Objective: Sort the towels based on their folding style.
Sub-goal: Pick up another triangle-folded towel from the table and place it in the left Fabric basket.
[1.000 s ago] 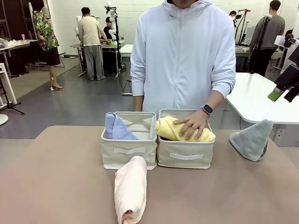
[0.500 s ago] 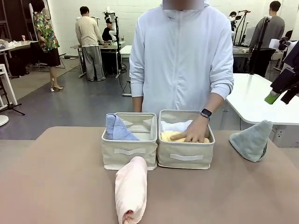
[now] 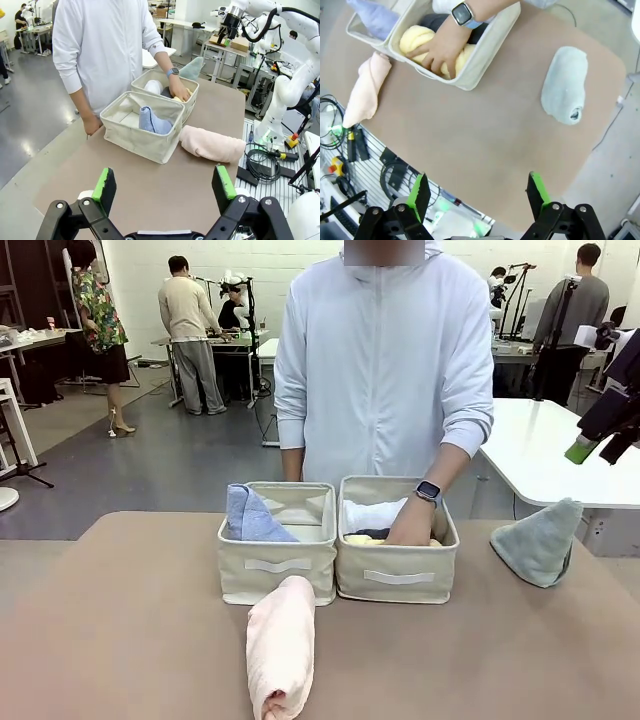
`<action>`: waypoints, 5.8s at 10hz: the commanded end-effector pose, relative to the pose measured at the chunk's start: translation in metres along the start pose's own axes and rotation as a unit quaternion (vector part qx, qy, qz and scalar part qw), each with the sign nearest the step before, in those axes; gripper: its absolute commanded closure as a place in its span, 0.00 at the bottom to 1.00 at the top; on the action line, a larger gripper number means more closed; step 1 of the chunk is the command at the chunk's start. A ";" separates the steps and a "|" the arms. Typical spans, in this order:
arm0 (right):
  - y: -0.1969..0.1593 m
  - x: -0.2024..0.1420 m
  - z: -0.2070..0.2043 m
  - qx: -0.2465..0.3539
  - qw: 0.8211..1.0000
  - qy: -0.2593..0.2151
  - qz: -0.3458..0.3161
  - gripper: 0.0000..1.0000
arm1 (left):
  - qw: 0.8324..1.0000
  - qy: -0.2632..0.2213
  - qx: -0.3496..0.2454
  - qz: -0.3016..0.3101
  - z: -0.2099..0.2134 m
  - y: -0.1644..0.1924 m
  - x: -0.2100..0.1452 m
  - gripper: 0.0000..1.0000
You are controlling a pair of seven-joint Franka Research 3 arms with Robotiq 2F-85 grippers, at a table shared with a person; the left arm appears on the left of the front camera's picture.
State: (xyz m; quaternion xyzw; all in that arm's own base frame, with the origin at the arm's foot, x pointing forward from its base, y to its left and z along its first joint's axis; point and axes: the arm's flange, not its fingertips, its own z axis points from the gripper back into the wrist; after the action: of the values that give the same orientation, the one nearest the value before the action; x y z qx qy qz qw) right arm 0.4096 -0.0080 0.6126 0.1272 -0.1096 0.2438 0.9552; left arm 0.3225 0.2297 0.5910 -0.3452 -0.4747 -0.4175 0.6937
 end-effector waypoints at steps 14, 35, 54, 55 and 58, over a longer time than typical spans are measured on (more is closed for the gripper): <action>-0.058 0.054 -0.060 -0.035 0.967 0.137 -0.214 0.00 | 1.000 -0.010 -0.001 -0.014 0.002 0.001 0.001 0.00; -0.144 0.053 -0.157 -0.032 0.970 0.077 -0.231 1.00 | 1.000 -0.010 -0.001 -0.014 0.002 0.001 0.001 0.00; -0.004 -0.023 0.075 -0.036 0.972 0.087 -0.214 1.00 | 1.000 -0.010 -0.001 -0.014 0.002 0.001 0.001 0.00; -0.021 -0.030 0.065 -0.036 0.957 0.063 -0.281 1.00 | 1.000 -0.010 -0.001 -0.014 0.002 0.001 0.001 0.00; 0.007 -0.029 0.087 -0.023 0.977 0.082 -0.194 1.00 | 1.000 -0.010 -0.001 -0.014 0.002 0.001 0.001 0.00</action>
State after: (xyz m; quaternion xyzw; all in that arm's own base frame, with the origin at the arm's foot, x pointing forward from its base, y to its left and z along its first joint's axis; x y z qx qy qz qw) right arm 0.3717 -0.0438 0.6824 0.1009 -0.0089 0.0439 0.9939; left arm 0.3230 0.2292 0.5912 -0.3454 -0.4742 -0.4180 0.6937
